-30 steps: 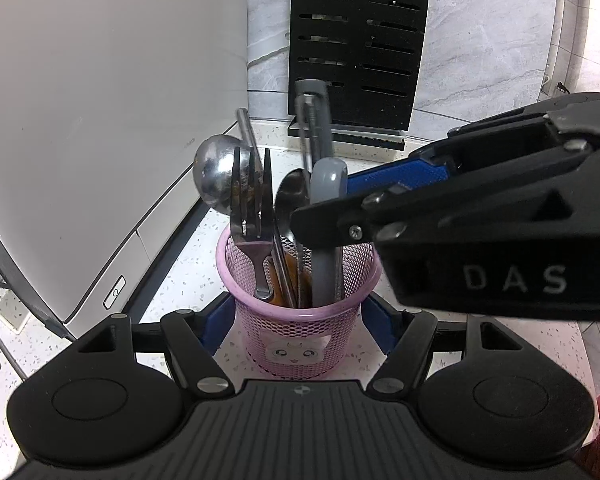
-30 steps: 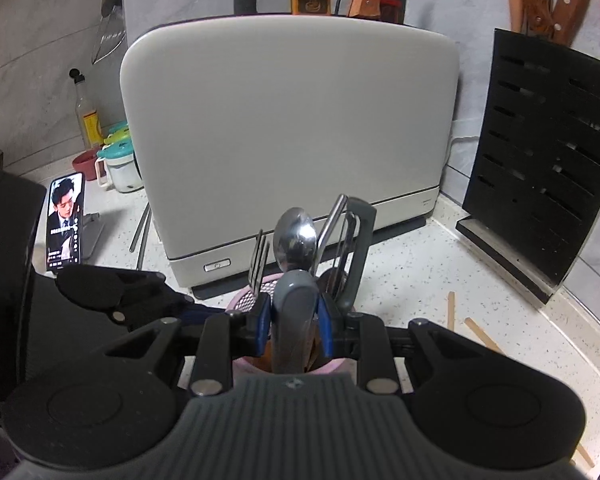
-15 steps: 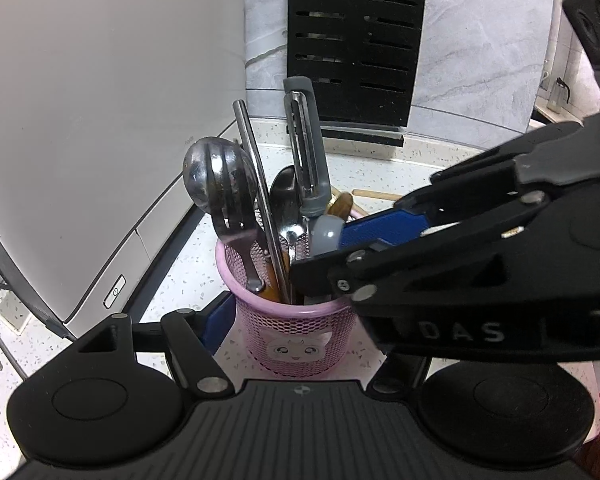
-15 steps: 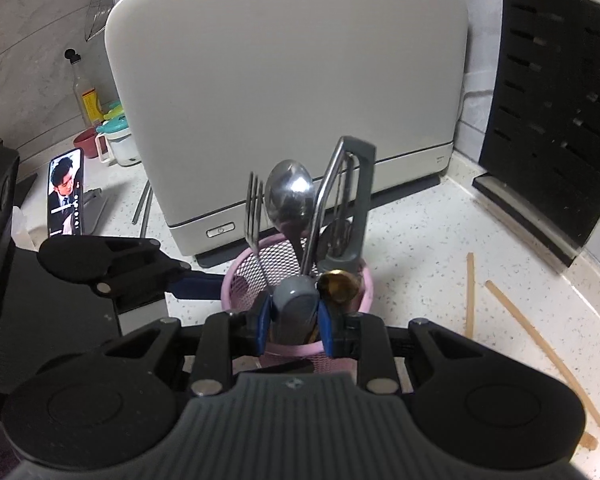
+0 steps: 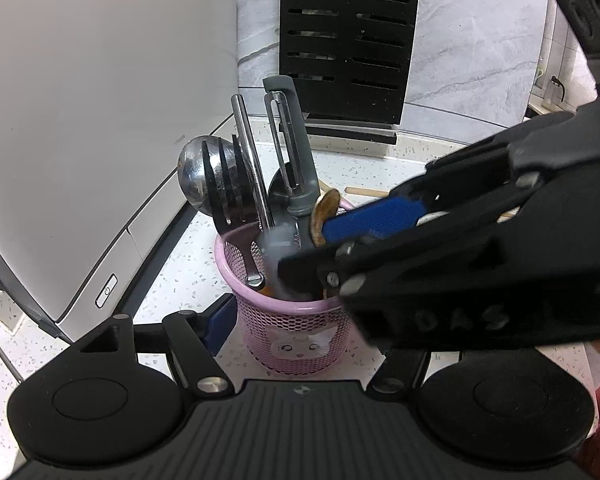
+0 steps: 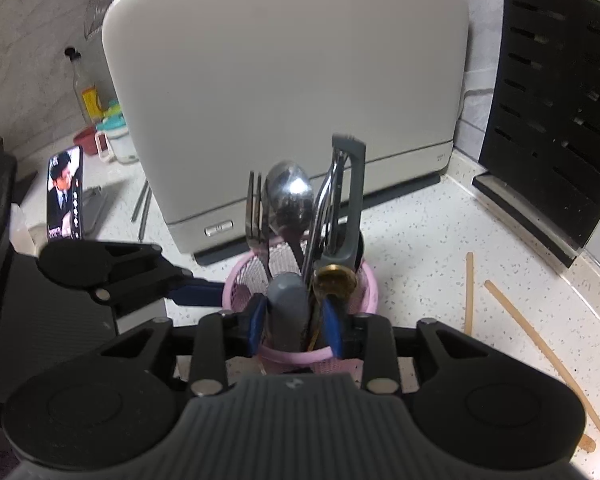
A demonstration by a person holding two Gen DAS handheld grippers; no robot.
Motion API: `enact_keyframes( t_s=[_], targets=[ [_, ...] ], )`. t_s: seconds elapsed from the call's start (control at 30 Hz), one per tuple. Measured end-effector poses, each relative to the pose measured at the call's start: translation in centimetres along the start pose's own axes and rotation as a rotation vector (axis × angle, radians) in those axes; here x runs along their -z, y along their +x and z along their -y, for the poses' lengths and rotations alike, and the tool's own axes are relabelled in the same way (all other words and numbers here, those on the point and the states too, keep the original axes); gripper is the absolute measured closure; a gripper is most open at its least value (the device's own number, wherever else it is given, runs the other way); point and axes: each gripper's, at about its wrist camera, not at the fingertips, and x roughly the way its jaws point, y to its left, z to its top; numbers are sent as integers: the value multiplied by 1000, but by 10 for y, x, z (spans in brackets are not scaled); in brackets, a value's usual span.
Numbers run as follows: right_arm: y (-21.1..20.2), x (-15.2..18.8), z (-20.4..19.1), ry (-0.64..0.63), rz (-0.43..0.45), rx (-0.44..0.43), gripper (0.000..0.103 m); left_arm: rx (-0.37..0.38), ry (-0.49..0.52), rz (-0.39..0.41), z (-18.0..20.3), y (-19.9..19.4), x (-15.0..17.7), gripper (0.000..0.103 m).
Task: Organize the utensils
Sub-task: 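Open the right gripper to release the utensil in the cup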
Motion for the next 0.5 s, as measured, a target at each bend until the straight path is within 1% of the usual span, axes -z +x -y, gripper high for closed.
enact_keyframes(
  t_s=[0.23, 0.4, 0.5],
  targets=[
    [-22, -7, 9, 41, 68, 8, 71, 7, -5, 2, -1, -1, -1, 25],
    [-44, -14, 24, 94, 123, 36, 71, 7, -4, 2, -1, -1, -1, 24],
    [-52, -16, 37, 134, 137, 64, 71, 7, -7, 2, 0, -1, -1, 24]
  ],
)
